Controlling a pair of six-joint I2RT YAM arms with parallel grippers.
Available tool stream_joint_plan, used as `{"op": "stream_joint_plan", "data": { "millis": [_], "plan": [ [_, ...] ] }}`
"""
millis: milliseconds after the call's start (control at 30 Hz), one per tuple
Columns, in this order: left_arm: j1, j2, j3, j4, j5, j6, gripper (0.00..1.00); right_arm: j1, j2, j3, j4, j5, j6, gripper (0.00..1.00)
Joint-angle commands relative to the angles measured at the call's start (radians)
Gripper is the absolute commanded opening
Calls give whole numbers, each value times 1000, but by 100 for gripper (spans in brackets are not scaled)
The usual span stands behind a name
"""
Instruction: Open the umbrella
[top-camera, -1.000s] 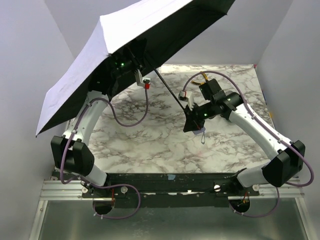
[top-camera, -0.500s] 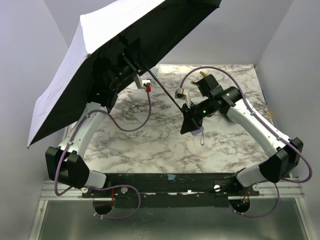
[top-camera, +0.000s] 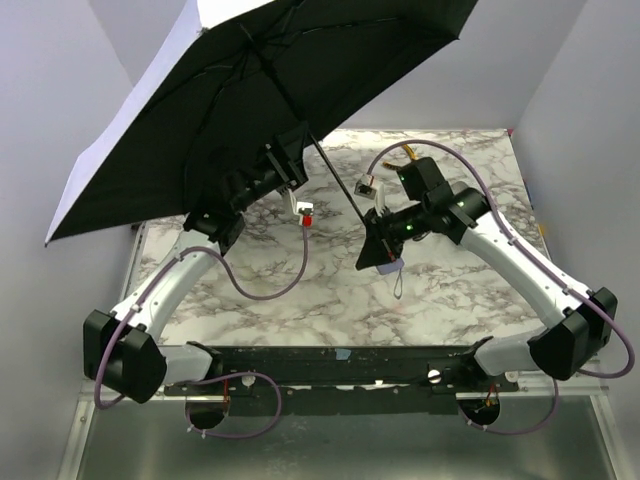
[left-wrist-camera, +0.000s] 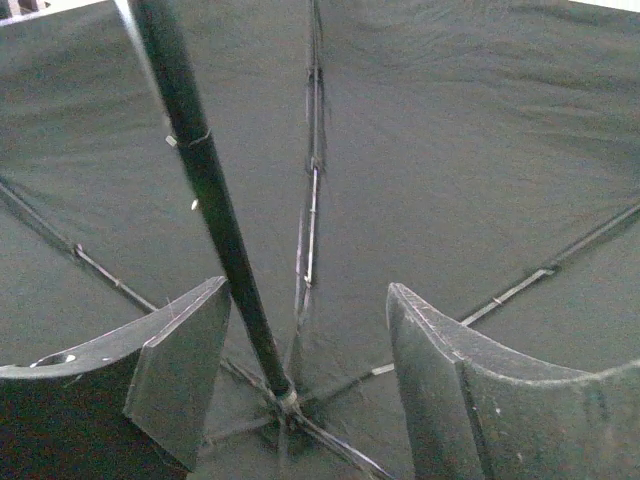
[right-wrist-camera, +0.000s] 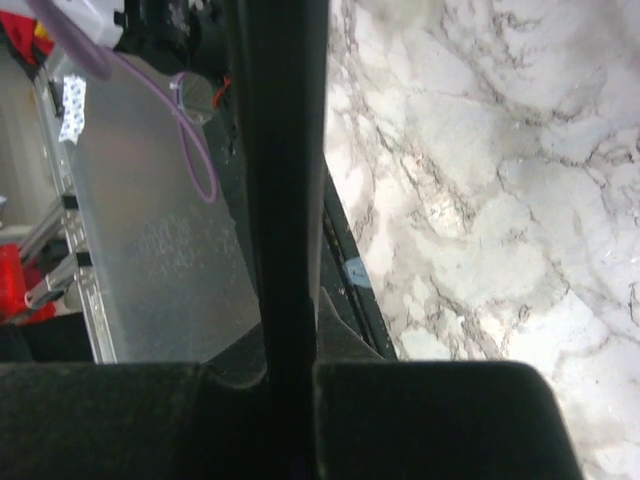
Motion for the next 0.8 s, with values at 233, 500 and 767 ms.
{"op": "stream_joint_plan", "data": {
  "millis": [233, 500, 767],
  "plan": [
    [-5, -219, -95, -60, 136, -234, 88, 5, -117, -104, 458, 63, 216, 1],
    [-5, -345, -201, -93, 52, -423, 93, 5, -174, -279, 724, 246, 349, 1],
    [-2, -433, -249, -119, -130, -792, 97, 4, -232, -489, 966, 543, 417, 1]
  ]
}}
